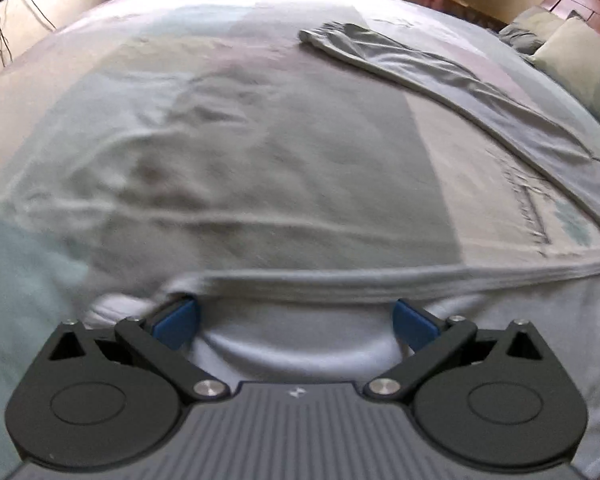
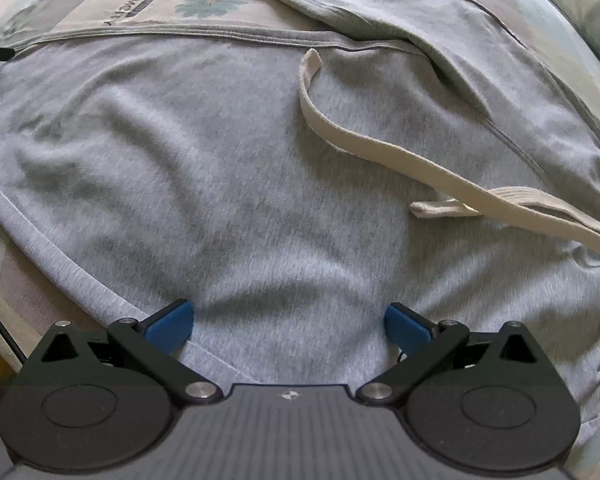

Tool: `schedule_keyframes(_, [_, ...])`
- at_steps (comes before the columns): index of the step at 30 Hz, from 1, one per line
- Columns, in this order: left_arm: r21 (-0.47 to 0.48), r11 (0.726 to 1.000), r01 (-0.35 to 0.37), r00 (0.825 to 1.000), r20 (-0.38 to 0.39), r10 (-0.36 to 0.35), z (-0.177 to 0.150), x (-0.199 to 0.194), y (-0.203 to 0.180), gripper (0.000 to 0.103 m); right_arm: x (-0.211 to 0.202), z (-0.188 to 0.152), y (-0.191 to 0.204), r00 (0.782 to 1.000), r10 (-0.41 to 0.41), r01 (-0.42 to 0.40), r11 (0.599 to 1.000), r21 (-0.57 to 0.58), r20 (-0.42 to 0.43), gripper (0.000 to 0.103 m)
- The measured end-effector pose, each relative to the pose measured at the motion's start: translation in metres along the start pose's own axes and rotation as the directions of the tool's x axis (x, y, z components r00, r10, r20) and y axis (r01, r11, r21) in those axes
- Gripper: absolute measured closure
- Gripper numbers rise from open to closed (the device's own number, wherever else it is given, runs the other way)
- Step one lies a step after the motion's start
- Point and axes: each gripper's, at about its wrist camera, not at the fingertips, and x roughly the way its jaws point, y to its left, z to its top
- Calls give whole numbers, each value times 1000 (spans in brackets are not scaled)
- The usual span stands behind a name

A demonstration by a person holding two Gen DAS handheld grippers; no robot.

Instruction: Fold clothes

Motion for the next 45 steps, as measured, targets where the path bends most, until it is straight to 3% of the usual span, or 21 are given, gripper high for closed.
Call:
schedule_keyframes(6, [-1, 998, 57, 998, 32, -57, -8, -33, -8, 2, -12, 2, 6, 998, -37, 38, 999, 34, -52, 0])
schedule_keyframes(11, [52, 985, 164, 986, -36, -162, -44, -43, -23, 1, -34, 25, 37, 999, -37, 37, 999, -2, 31, 0])
schedule_keyframes(15, [10, 999, 45, 998, -45, -44, -59, -46, 0, 1, -33, 67, 73, 996, 24, -16, 996, -90, 85, 0])
schedule_keyframes(18, [-101, 993, 56, 998, -9, -58, -58, -62, 24, 1, -31, 102, 109, 986, 97, -70, 979, -194, 137, 0])
schedule_keyframes(21, [-115, 984, 136, 991, 10, -136, -55, -72, 32, 1, -27, 136, 160, 960, 203, -128, 931, -343, 191, 0])
schedule_keyframes(23, [-114, 975, 192, 981, 21, -191, -49, -69, 35, 1, -23, 151, 198, 937, 292, -182, 876, -446, 192, 0])
schedule_keyframes(29, [-140, 922, 362, 930, -11, -367, -16, -32, 42, 1, -14, 146, 291, 854, 513, -305, 628, -716, 85, 0])
schedule_keyframes(32, [-141, 922, 361, 931, 7, -364, -10, -16, 47, 1, -12, 140, 322, 824, 562, -297, 536, -791, 71, 0])
schedule_keyframes(36, [-165, 924, 345, 938, 30, -345, 4, -5, 56, 1, -2, 150, 341, 816, 567, -255, 525, -812, 110, 0])
schedule_keyframes(38, [-193, 914, 356, 934, 31, -357, 8, -1, 60, 1, 13, 157, 347, 847, 528, -290, 551, -783, 58, 0])
schedule_keyframes(41, [-201, 911, 361, 931, 31, -363, 9, -2, 60, 1, 5, 148, 347, 861, 504, -250, 541, -803, 72, 0])
schedule_keyframes(45, [-232, 900, 370, 928, 51, -368, 8, -17, 66, 1, -14, 134, 349, 833, 545, -262, 533, -805, 90, 0])
